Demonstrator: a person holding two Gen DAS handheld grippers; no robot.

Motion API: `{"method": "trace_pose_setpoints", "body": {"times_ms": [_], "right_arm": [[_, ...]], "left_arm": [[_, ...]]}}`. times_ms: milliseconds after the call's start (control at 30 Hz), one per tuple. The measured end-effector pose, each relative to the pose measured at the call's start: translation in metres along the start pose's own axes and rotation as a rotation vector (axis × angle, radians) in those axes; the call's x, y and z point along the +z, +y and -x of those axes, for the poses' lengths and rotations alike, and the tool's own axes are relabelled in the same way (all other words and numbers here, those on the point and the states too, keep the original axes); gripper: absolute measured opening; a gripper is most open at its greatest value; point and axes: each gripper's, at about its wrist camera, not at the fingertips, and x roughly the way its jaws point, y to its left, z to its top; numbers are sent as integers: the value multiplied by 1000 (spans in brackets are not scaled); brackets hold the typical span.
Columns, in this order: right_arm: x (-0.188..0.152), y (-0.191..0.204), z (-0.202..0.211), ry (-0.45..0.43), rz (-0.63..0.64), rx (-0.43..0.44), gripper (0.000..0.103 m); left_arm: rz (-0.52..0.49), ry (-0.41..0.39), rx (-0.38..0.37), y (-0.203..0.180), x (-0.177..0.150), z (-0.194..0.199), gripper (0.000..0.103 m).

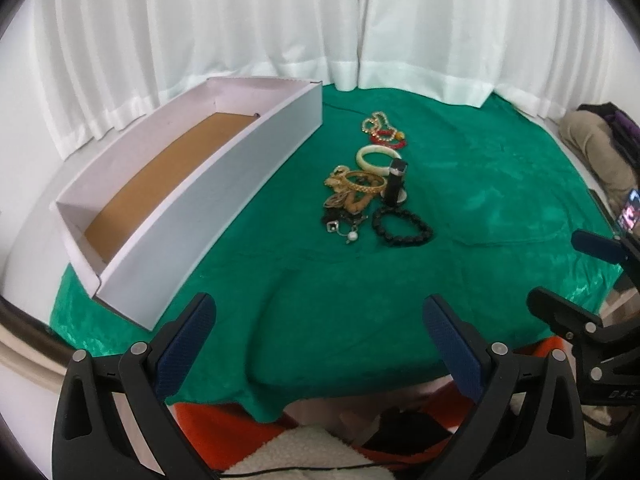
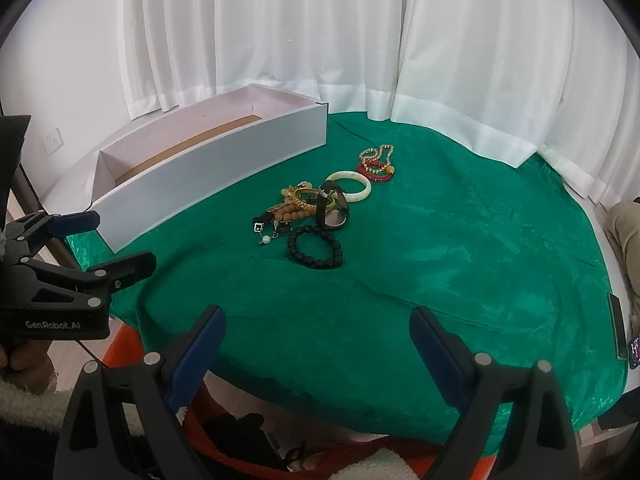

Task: Organize jewelry
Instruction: 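Reach the left tool into the pile and grasp the black-strap watch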

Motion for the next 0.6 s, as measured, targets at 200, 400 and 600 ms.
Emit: {"method": "trace_pose_setpoints", "body": {"times_ms": [200, 400, 600], "right_arm": [[-1, 1, -3, 9, -12, 4, 95], [-4, -5, -4, 11, -40, 8, 95], [-6, -29, 2, -18, -113, -35, 95]], "left_arm": [[-3, -3, -29, 2, 6, -9, 103], [-26, 13, -138, 0, 31, -38, 102], [-131, 55, -249, -37, 63, -77, 102]]}}
